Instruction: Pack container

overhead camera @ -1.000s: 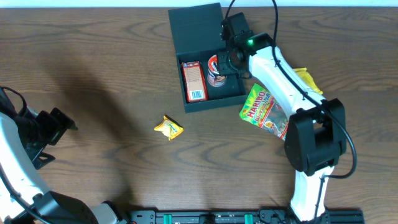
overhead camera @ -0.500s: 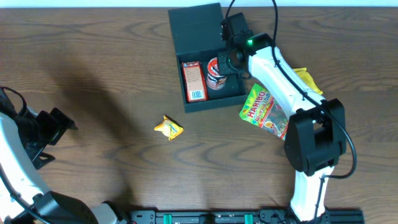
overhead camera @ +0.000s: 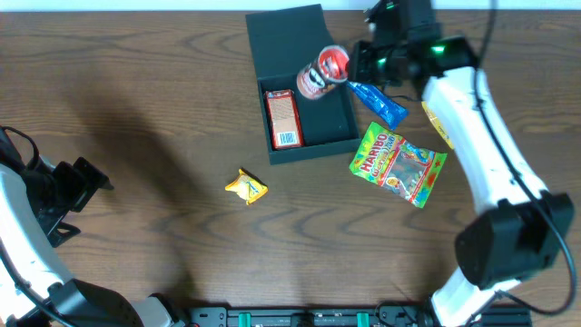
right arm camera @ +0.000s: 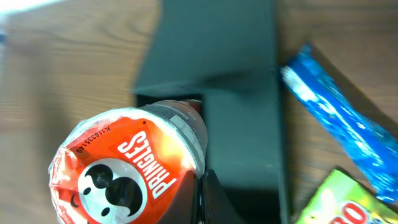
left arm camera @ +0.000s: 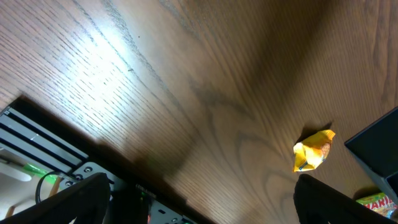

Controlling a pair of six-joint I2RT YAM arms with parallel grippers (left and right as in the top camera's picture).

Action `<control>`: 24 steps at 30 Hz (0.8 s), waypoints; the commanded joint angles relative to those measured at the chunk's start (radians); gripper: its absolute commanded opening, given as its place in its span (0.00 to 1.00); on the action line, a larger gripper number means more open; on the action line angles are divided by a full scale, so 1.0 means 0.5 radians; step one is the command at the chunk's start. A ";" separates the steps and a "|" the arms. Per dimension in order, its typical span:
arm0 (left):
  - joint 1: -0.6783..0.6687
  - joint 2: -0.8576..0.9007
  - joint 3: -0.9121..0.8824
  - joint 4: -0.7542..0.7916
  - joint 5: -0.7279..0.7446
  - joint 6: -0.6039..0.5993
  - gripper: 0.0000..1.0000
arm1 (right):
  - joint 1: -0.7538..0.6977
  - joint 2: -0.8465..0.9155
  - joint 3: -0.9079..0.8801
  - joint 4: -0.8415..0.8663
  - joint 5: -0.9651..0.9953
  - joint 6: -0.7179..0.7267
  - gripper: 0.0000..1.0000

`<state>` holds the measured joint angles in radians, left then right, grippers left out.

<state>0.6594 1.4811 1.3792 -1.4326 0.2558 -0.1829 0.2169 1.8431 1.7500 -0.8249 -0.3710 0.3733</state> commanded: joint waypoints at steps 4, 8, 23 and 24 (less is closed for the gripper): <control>0.008 -0.007 0.022 -0.005 -0.008 0.000 0.95 | -0.130 -0.025 -0.112 0.237 -0.948 0.128 0.02; 0.008 -0.007 0.022 -0.005 -0.008 0.000 0.95 | -0.204 -0.048 -0.452 0.658 -1.302 0.294 0.02; 0.008 -0.007 0.022 -0.006 -0.008 0.000 0.95 | -0.363 -0.116 -1.137 2.033 -1.703 1.169 0.01; 0.008 -0.007 0.022 -0.006 -0.008 0.000 0.95 | -0.378 -0.116 -1.137 2.040 -1.717 1.185 0.01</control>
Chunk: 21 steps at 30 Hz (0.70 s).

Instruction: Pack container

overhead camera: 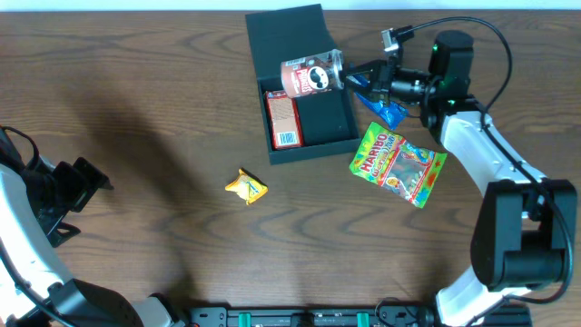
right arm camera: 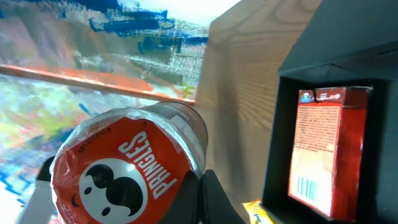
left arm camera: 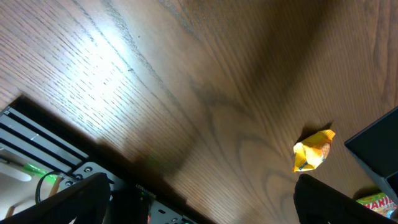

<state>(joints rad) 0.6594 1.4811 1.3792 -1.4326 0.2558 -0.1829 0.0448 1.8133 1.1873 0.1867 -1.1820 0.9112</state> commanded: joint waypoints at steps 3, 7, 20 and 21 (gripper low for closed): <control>0.008 -0.008 0.022 -0.006 -0.008 0.000 0.95 | -0.054 -0.057 -0.011 0.182 -0.178 0.249 0.01; 0.008 -0.007 0.022 -0.005 -0.008 0.000 0.95 | -0.053 -0.057 -0.011 0.504 -0.285 0.476 0.01; 0.008 -0.007 0.022 -0.006 -0.008 0.000 0.95 | -0.211 -0.087 -0.680 0.974 -0.121 0.871 0.63; 0.008 -0.007 0.022 -0.005 -0.008 0.000 0.95 | -0.210 -0.120 -0.678 1.158 -0.105 0.991 0.62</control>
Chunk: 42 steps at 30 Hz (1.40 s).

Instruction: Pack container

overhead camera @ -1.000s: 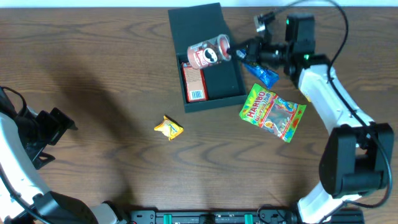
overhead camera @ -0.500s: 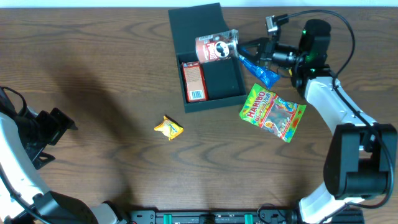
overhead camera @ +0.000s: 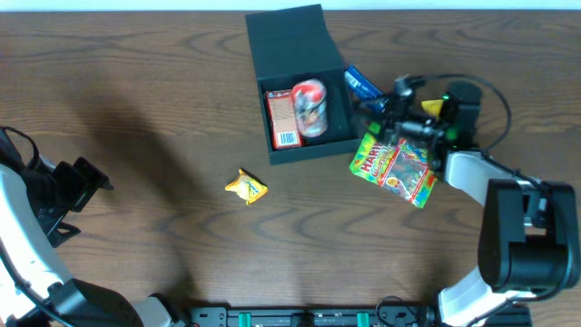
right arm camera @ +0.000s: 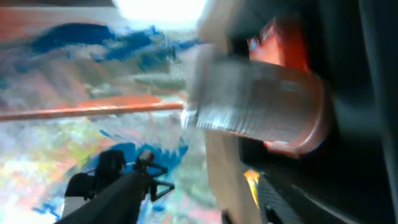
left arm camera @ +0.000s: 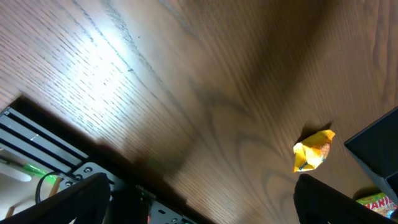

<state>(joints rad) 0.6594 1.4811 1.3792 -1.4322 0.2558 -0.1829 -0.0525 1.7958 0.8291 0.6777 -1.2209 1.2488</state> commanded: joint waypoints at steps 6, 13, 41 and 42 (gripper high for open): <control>0.008 -0.007 0.022 -0.006 -0.008 0.000 0.95 | -0.011 -0.246 0.042 0.501 0.029 0.536 0.58; 0.008 -0.007 0.022 -0.007 -0.008 0.000 0.95 | 0.055 -0.244 0.042 0.325 0.055 0.193 0.51; 0.008 -0.007 0.022 -0.007 -0.008 0.000 0.95 | 1.077 0.523 1.718 -2.747 3.312 -2.398 0.83; 0.008 -0.007 0.022 -0.006 -0.008 0.000 0.95 | 1.077 0.531 1.718 -2.767 3.309 -2.367 0.84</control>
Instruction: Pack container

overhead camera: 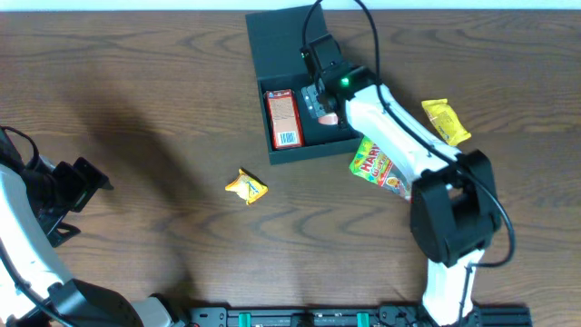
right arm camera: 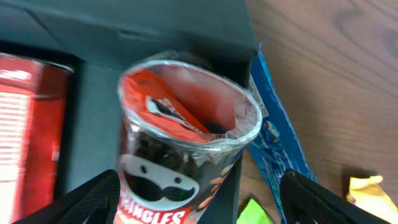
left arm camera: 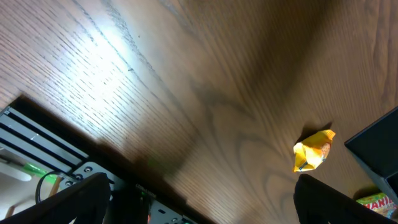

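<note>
The black box (overhead camera: 338, 134) stands at the back middle of the table, its lid (overhead camera: 283, 36) open behind it. A red carton (overhead camera: 283, 116) lies in its left half. A Pringles can (right arm camera: 180, 143) lies on its side in the right half, also visible from overhead (overhead camera: 324, 109). My right gripper (right arm camera: 199, 208) hangs open over the can (overhead camera: 322, 95), its fingers (right arm camera: 81, 199) wide on either side. My left gripper (left arm camera: 208, 202) is open at the table's left edge (overhead camera: 86, 182), holding nothing.
A crumpled yellow wrapper (overhead camera: 246, 187) lies in front of the box (left arm camera: 314, 149). A green Haribo bag (overhead camera: 374, 163) lies partly under my right arm. A blue packet (right arm camera: 273, 143) sits against the box's right wall. A yellow packet (overhead camera: 445, 121) lies further right.
My right gripper was low to the right of the box, with the can lying inside. Now it is above the box's right half, open over the can. The left arm has not moved.
My right gripper first held the Pringles can upright over the box's right edge. Then it held the can tipped on its side above the box. Then the can lay in the box beside the red carton. Now the open gripper is over it.
</note>
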Controlling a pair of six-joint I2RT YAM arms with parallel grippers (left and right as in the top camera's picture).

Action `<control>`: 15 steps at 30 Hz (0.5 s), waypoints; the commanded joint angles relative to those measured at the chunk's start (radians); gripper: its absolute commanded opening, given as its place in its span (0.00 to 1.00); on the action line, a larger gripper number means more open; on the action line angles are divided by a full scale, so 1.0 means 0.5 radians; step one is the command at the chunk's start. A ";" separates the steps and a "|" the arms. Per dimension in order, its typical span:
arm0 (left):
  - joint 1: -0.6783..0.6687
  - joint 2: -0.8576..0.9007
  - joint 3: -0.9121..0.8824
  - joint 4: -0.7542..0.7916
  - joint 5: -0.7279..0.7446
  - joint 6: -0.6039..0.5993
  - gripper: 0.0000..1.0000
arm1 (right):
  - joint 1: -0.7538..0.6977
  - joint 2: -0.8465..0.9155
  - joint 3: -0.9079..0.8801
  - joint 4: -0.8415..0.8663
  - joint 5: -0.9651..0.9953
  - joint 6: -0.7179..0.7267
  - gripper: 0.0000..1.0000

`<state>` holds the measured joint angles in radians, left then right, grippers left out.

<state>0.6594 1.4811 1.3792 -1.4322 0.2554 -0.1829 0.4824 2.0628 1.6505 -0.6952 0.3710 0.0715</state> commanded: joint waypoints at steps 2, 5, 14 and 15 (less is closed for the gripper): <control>0.008 -0.007 0.022 -0.006 -0.007 0.000 0.95 | -0.001 -0.002 0.076 -0.050 0.122 0.076 0.84; 0.008 -0.007 0.022 -0.006 -0.008 0.000 0.95 | -0.007 -0.002 0.076 -0.061 0.009 0.121 0.84; 0.008 -0.007 0.022 -0.007 -0.008 0.000 0.95 | -0.011 0.018 0.075 -0.011 -0.168 0.231 0.84; 0.008 -0.007 0.022 -0.007 -0.008 0.000 0.95 | -0.011 0.024 0.075 -0.002 -0.167 0.232 0.84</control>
<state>0.6594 1.4811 1.3792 -1.4326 0.2558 -0.1829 0.4812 2.0670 1.6672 -0.7055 0.3016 0.1566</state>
